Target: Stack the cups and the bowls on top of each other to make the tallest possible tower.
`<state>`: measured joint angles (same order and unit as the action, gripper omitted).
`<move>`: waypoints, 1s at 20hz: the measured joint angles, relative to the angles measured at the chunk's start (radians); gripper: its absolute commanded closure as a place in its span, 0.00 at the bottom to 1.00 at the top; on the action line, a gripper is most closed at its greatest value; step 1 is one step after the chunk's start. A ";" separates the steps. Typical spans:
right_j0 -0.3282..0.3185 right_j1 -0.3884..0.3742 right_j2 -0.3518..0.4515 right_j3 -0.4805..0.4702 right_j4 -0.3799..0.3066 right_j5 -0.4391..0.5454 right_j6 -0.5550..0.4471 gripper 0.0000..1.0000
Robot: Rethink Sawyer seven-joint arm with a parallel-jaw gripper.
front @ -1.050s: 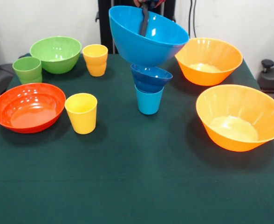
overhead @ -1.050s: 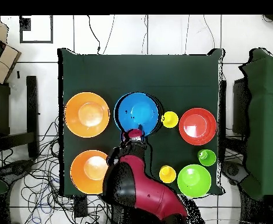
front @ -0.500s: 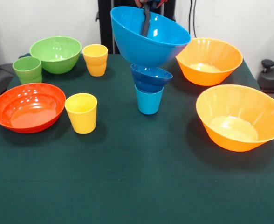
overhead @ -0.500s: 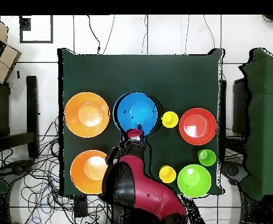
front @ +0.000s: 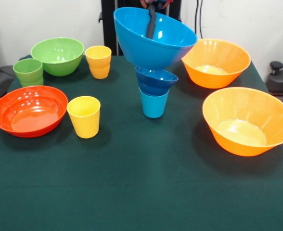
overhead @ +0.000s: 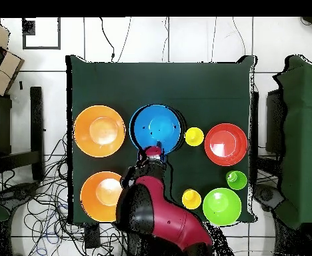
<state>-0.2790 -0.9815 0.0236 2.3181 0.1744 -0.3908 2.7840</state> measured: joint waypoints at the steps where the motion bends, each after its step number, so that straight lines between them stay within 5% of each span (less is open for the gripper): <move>1: 0.000 0.002 0.000 0.000 0.001 0.000 0.010 1.00; 20: 0.069 0.081 0.001 0.000 0.006 -0.008 0.115 1.00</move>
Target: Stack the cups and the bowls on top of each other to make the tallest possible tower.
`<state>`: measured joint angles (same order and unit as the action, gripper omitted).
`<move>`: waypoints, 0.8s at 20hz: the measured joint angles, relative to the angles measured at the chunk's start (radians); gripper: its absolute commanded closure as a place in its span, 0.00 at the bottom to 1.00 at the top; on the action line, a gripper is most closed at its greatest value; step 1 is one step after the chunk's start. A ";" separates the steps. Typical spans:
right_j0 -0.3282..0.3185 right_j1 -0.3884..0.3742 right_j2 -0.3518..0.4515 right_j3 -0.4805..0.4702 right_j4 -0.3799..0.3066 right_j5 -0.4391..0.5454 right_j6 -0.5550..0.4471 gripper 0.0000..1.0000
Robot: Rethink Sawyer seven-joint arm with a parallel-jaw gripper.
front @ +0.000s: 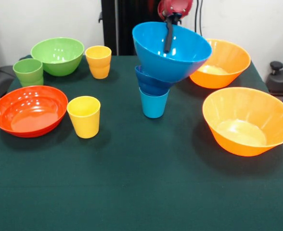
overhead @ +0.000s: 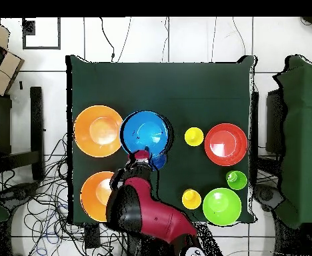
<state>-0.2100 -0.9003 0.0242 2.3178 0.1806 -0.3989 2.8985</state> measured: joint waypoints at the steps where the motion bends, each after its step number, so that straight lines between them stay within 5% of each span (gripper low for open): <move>1: 0.003 0.004 0.000 0.000 0.000 -0.001 0.000 1.00; 16: 0.000 0.008 -0.001 0.011 0.000 -0.001 0.000 1.00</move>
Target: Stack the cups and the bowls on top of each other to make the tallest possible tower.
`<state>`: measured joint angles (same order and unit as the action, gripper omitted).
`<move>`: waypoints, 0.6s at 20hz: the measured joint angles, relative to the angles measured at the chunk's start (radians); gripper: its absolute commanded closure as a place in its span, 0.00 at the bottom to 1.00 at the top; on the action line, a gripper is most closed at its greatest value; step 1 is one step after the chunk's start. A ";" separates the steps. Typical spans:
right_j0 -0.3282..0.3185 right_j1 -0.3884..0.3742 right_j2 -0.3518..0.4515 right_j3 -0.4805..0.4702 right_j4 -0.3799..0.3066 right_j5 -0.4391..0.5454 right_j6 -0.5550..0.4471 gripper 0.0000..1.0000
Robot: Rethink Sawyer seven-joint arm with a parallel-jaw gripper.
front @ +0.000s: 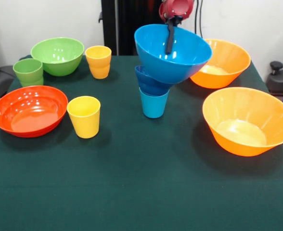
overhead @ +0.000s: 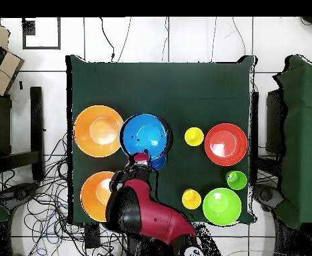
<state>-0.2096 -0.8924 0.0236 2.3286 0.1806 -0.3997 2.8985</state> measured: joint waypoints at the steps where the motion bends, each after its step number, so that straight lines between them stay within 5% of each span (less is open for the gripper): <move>1: 0.000 -0.004 0.000 0.002 0.000 0.000 0.000 1.00; 12: -0.044 -0.079 -0.001 0.043 0.000 0.000 0.000 1.00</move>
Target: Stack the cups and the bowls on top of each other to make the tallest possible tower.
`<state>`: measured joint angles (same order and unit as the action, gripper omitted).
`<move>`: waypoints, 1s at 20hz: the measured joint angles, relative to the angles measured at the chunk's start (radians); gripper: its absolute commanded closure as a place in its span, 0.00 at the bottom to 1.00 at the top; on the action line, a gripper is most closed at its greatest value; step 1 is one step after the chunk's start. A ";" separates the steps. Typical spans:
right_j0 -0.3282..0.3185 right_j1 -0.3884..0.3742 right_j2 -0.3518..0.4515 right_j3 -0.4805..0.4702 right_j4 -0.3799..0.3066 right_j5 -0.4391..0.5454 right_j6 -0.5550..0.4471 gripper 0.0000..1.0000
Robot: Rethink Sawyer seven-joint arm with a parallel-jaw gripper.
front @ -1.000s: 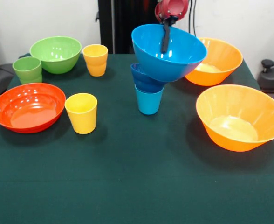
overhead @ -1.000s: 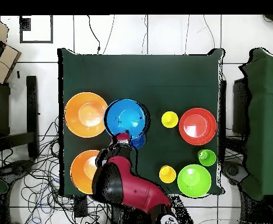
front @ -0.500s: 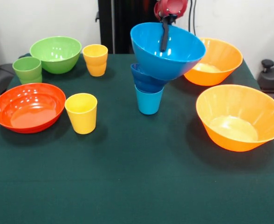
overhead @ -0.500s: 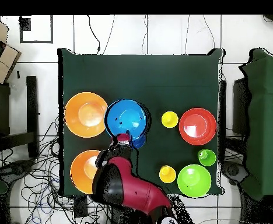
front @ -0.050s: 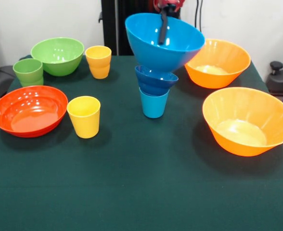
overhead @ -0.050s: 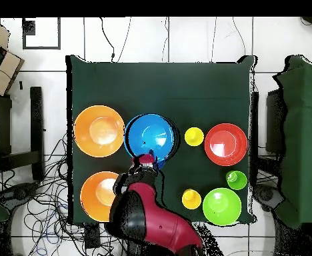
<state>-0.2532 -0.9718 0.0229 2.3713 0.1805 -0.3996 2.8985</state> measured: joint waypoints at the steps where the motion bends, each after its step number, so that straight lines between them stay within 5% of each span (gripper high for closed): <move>1: -0.007 -0.007 0.000 0.005 0.000 0.000 0.000 1.00; 20: -0.040 -0.032 0.000 0.065 -0.007 -0.007 0.000 1.00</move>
<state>-0.2936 -1.0039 0.0230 2.4363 0.1734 -0.4062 2.8985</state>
